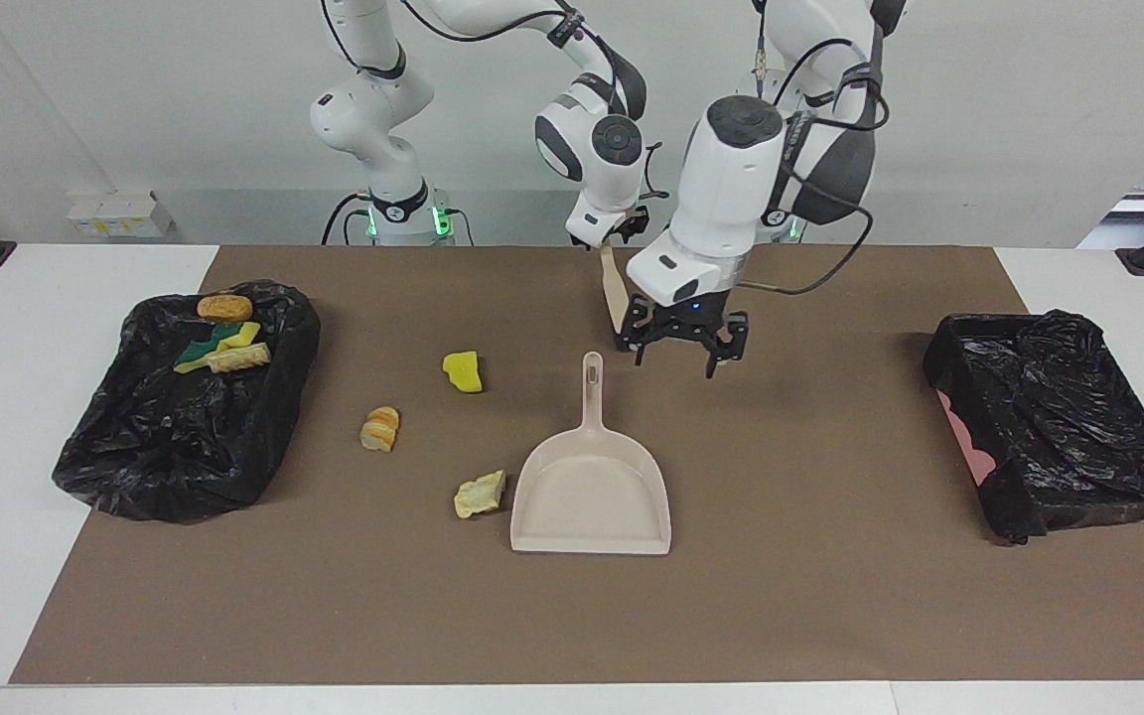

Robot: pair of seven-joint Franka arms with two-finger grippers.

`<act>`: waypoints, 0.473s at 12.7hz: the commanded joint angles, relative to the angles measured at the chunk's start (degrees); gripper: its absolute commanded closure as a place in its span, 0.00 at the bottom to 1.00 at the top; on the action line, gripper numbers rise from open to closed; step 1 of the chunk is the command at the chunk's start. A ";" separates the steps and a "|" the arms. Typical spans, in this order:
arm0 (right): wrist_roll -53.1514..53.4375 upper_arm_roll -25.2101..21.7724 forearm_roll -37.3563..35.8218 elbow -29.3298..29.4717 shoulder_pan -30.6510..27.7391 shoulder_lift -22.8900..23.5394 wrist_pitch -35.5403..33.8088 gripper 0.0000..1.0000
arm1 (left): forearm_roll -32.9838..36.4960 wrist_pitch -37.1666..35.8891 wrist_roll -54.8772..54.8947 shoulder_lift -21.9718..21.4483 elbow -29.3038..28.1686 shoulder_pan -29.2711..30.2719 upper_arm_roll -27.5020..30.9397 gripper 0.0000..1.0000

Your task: Sweep and dump trash in bin

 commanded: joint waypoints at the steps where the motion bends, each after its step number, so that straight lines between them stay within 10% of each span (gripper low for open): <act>1: 1.25 0.13 1.56 -1.95 -0.61 0.09 3.38 0.42 | 0.56 5.49 -5.21 3.30 -1.78 -4.11 1.06 0.00; 6: 3.26 0.13 1.56 -1.34 -0.26 0.01 1.72 0.54 | 0.30 14.82 -9.53 5.14 -10.32 -7.19 1.06 0.00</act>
